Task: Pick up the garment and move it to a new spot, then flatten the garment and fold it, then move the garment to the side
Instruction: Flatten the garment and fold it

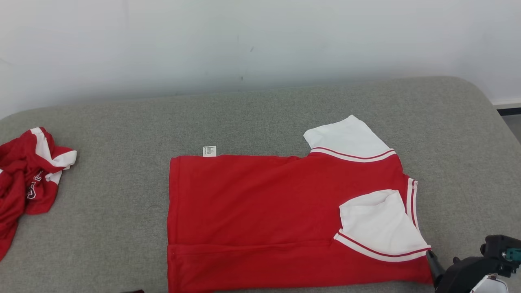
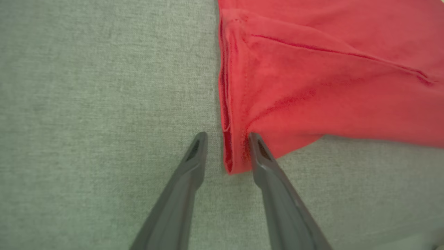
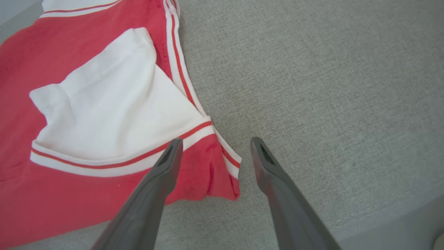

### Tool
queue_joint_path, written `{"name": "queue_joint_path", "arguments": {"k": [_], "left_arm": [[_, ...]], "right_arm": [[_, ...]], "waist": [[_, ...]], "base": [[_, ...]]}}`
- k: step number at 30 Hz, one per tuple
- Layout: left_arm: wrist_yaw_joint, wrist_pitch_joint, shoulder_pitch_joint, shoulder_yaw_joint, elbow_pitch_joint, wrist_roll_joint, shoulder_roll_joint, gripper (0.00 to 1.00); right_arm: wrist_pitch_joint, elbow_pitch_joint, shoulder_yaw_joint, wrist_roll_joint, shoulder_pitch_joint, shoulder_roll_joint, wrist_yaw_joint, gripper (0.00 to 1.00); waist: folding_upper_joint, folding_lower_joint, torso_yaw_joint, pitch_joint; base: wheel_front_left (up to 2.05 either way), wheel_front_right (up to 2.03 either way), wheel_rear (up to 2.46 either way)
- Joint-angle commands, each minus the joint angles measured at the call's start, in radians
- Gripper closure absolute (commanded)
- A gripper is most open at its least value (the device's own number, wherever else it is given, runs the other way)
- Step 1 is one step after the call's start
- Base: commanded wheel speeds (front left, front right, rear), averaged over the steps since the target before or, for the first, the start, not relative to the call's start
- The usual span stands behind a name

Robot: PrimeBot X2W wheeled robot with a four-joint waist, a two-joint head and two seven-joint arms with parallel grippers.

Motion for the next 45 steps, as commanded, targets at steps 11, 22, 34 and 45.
{"name": "queue_joint_path", "arguments": {"k": [11,22,34,45], "left_arm": [[0.025,0.026,-0.047,0.060,-0.139,-0.012,0.080,0.00],[-0.033,0.232,-0.446,0.047,-0.047,-0.034,0.067,0.00],[-0.010,0.453,-0.792,0.028,0.129,-0.020,0.064,0.00],[-0.012,0.562,-0.884,-0.027,0.204,0.018,0.090,0.00]], "right_arm": [[0.039,-0.071,0.023,-0.031,-0.159,-0.037,-0.002,0.00],[0.135,0.093,0.155,-0.015,-0.521,-0.122,-0.002,0.00],[0.090,0.322,0.299,-0.026,-0.858,-0.159,-0.002,0.00],[0.020,0.452,0.379,0.009,-0.963,-0.171,-0.002,0.00]], "waist": [[-0.0001,0.0000,0.007,0.029],[-0.0001,0.0000,0.002,0.174],[-0.0001,0.0000,-0.024,0.336],[-0.0001,0.0000,-0.031,0.372]], "base": [[0.00,0.00,0.00],[0.00,0.00,0.00],[0.00,0.00,0.00],[0.00,0.00,0.00]]}}
